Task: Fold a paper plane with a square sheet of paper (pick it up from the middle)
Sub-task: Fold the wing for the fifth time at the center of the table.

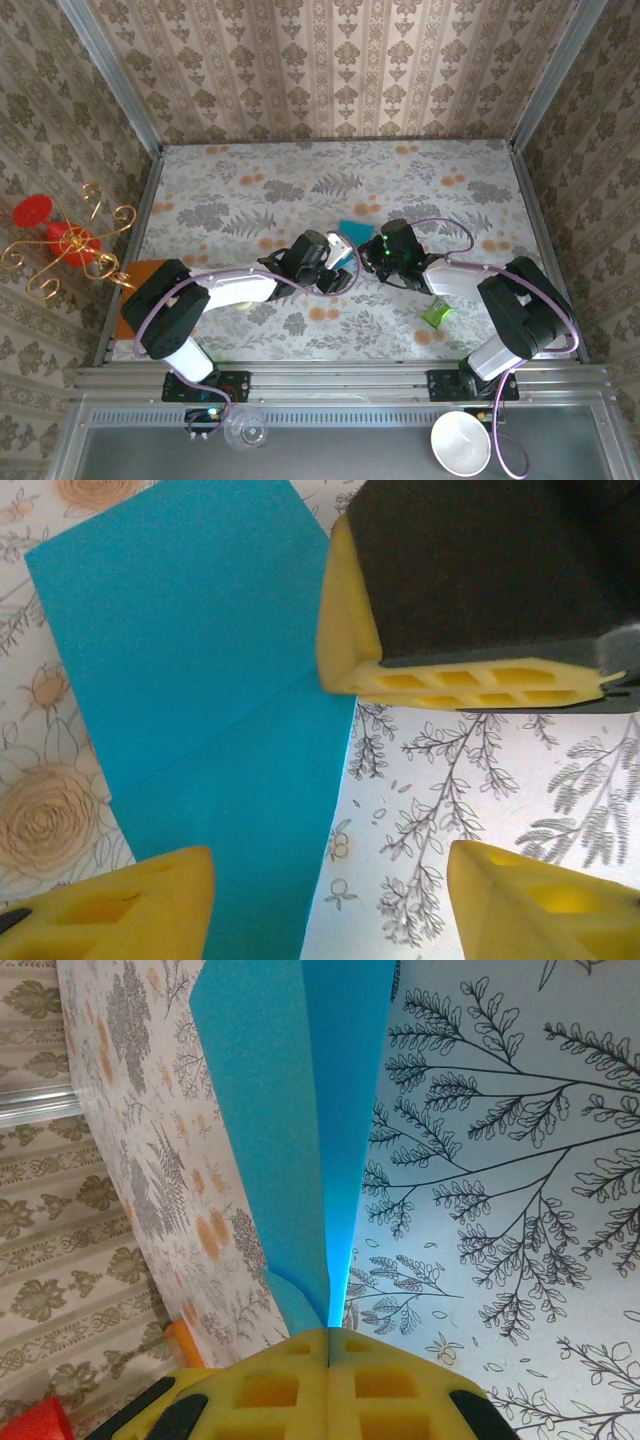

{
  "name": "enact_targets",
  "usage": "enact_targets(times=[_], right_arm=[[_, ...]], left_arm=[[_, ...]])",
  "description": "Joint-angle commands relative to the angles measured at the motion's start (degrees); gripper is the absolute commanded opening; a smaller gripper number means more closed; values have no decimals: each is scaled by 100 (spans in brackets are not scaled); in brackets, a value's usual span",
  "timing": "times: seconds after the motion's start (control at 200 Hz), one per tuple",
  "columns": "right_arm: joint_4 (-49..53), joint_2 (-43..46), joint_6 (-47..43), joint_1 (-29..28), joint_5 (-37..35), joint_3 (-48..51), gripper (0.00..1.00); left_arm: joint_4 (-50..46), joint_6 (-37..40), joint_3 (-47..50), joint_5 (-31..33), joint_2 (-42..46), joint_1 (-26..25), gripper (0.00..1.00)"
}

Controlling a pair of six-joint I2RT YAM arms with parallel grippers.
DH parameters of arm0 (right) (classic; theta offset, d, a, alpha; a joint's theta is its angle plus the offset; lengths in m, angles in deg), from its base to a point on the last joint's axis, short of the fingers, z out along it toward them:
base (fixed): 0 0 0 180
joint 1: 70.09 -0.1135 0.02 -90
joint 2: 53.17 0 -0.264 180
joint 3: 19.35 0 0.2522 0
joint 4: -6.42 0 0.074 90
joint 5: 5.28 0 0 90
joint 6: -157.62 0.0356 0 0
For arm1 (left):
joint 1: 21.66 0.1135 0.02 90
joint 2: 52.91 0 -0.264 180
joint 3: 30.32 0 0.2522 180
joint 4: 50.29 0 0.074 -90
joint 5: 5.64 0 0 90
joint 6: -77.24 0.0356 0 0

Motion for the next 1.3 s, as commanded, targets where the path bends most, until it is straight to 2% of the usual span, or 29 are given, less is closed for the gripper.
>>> enact_targets(times=[0.0,0.16,0.62,0.765,0.91,1.01,1.17,1.295], right_arm=[[9,151,188,80,151,72,3],[-25,225,224,126,215,134,4],[-77,259,364,170,298,241,5],[5,244,347,170,322,214,5],[1,214,364,170,359,197,8],[32,222,364,183,380,188,15],[237,319,216,296,364,195,44],[516,499,-61,472,264,205,56]], left_arm=[[636,651,109,247,-110,-72,62],[1079,934,293,374,-233,-96,60],[1284,1387,268,520,-618,-184,53],[1301,1475,276,546,-665,-202,48],[1314,1452,285,501,-691,-206,38],[1327,1403,285,449,-735,-204,31],[1256,1262,243,340,-844,-184,21],[1341,1050,276,167,-918,-136,16]])
